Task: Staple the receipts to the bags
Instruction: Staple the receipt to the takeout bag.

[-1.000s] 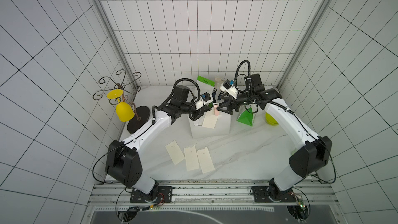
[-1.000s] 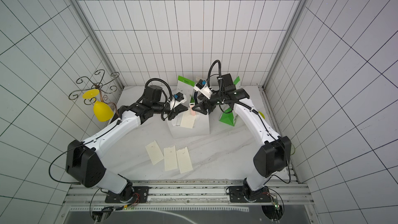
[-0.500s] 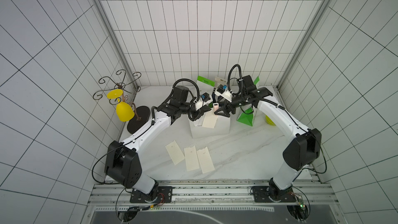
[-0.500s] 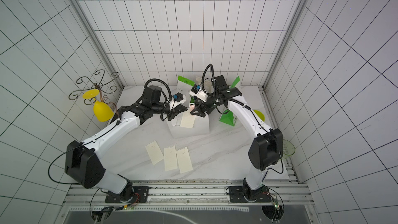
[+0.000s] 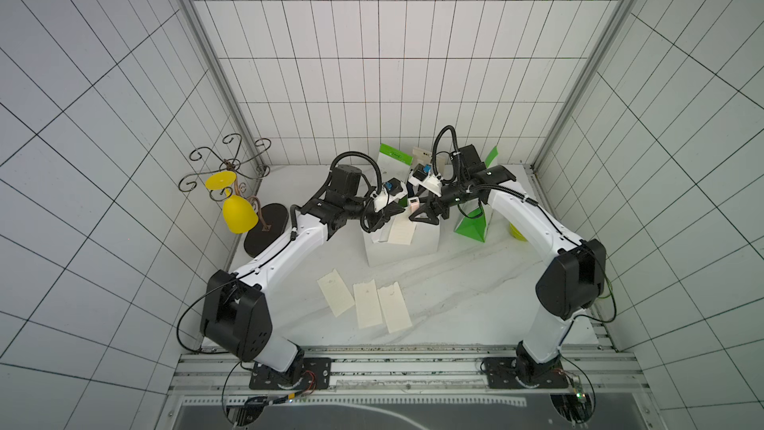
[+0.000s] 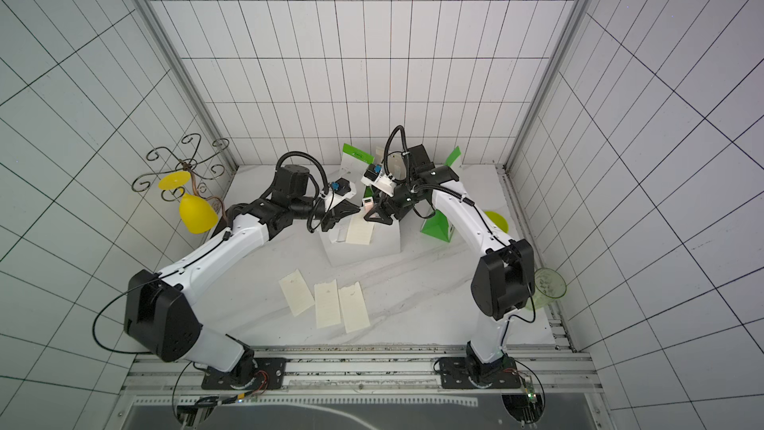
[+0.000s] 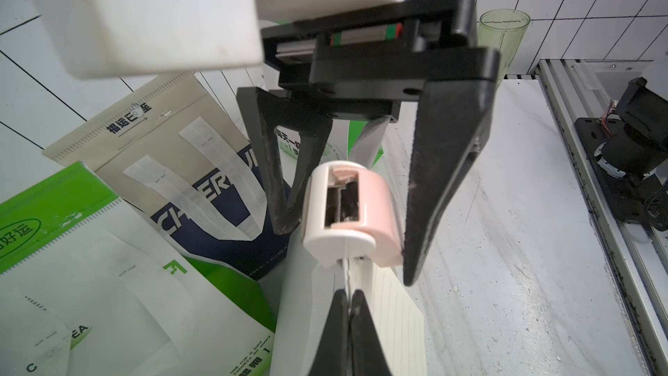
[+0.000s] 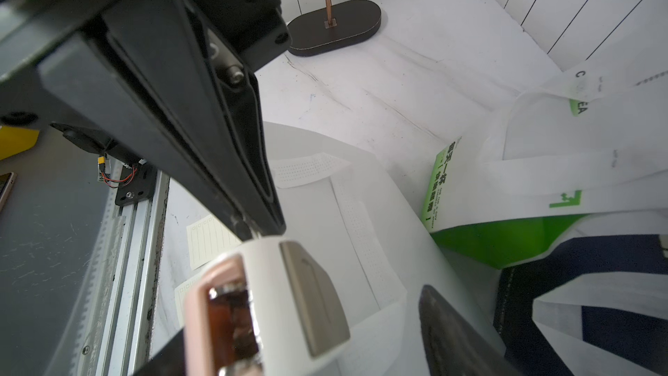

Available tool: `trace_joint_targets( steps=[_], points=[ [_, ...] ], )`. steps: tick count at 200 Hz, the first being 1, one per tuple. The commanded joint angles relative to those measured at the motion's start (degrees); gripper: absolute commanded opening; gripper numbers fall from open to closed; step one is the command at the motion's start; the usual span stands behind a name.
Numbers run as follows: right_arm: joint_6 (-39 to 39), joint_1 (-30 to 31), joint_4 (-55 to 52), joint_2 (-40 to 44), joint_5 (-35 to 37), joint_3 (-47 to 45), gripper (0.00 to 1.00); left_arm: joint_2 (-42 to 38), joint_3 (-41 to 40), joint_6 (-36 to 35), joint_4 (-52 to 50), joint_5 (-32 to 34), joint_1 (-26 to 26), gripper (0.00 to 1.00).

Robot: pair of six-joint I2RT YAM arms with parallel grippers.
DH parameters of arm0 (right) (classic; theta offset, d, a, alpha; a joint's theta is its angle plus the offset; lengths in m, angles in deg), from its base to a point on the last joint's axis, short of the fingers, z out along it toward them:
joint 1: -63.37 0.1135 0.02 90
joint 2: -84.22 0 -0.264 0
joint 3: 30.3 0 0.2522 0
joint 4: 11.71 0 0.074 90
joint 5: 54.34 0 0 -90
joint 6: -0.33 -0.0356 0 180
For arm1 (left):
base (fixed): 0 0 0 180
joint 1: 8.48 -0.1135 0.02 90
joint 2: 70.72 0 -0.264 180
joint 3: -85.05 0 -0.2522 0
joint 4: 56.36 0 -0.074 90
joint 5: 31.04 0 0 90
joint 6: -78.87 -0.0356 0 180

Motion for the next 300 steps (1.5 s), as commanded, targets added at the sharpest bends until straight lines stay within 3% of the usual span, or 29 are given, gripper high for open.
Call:
trace_joint_targets(
  steps=[1,68,113,300],
  points=[
    [1.9,0.8,-1.5,-0.1,-0.9,6.5,0.81,-0.9,0.3,-1.4,0.1,-3.0,0.2,0.0],
    [3.5,2.1,-1.7,0.8,0.3,7.5,0.86,-0.1,1.6,-3.0,-2.4,-3.8,-0.1,0.0],
    [3.3,2.7,1.6,5.6,1.7,2.2,0.87,-0.8,1.0,-4.1,-3.5,-6.0,-0.4,0.0],
    [3.6,4.9,3.2,9.0,4.2,-9.3,0.84,-4.7,-0.9,-3.5,-0.7,-6.7,0.2,0.0]
  ],
)
